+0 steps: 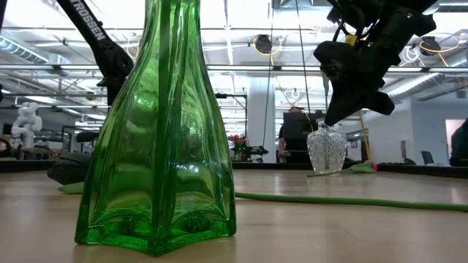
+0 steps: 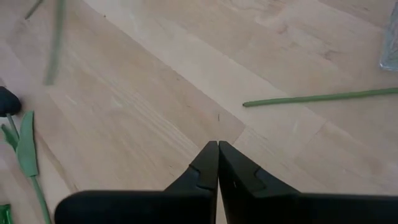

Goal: Sort flowers into vase by color
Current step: Put the left red flower into the transparent vase

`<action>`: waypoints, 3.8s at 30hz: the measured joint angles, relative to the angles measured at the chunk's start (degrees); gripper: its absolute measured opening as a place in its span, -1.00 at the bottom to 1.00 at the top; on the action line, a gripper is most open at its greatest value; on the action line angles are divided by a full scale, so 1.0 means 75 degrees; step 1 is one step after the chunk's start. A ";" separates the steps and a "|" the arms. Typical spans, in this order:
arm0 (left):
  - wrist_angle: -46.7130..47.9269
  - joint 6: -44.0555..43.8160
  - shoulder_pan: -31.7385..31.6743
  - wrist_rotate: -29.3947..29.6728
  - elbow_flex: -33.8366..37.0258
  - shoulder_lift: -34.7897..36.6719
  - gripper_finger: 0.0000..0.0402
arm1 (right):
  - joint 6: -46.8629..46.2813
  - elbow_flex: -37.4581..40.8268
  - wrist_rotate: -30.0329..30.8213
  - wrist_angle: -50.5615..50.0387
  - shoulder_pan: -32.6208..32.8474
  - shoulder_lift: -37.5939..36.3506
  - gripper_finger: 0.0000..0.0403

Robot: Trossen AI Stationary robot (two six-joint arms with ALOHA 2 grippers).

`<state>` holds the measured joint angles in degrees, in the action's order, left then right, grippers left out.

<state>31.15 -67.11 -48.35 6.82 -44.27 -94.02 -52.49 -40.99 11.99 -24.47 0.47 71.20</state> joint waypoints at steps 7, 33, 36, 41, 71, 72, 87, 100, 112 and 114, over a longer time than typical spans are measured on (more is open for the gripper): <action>-0.0103 0.0002 0.0294 0.0130 -0.0178 0.0275 -0.94 | 0.0056 0.0000 -0.0006 -0.0010 0.0000 0.0000 -0.98; -0.8517 0.5455 0.2810 -0.2334 -0.1038 0.2944 -0.94 | 0.4341 -0.0078 -0.0379 0.4419 -0.0553 -0.1792 -0.98; -0.8455 0.5653 0.3282 -0.2275 -0.1188 0.2877 -0.94 | 0.4526 -0.0474 -0.0390 0.4387 -0.0722 -0.1715 -0.95; -0.8472 0.6510 0.4110 -0.2318 -0.2093 0.2364 -0.97 | 0.5056 -0.1230 -0.0444 0.4112 -0.0825 -0.1168 -0.82; -0.8354 0.7203 0.4965 -0.2397 -0.3891 0.0429 -0.99 | 0.6442 -0.2191 -0.0952 0.3447 -0.0806 -0.0723 -0.66; -0.8354 0.7206 0.4964 -0.2397 -0.3891 0.0429 -0.99 | 0.6490 -0.2191 -0.0955 0.3452 -0.0812 -0.0723 -0.74; -0.8237 0.7213 0.4965 -0.1994 -0.3891 0.0432 -0.67 | 0.6499 -0.2183 -0.0935 0.3446 -0.0923 -0.0723 -0.98; -0.7984 0.7264 0.4936 -0.1984 -0.3891 0.0505 -0.30 | 0.6402 -0.2171 0.1123 0.1630 -0.1021 -0.2296 -0.98; -0.7039 0.7599 0.4668 -0.2050 -0.3891 0.1114 -0.31 | 0.5567 -0.1030 0.2783 0.0417 -0.1020 -0.4093 -0.99; -0.6896 0.7597 0.4656 -0.2054 -0.3891 0.1188 -0.31 | 0.5692 -0.0513 0.3029 0.1012 -0.1021 -0.4461 -0.99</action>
<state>-20.57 -10.13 -13.43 -8.58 -73.45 -85.11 -9.80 -44.84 34.71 -16.88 -7.19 37.74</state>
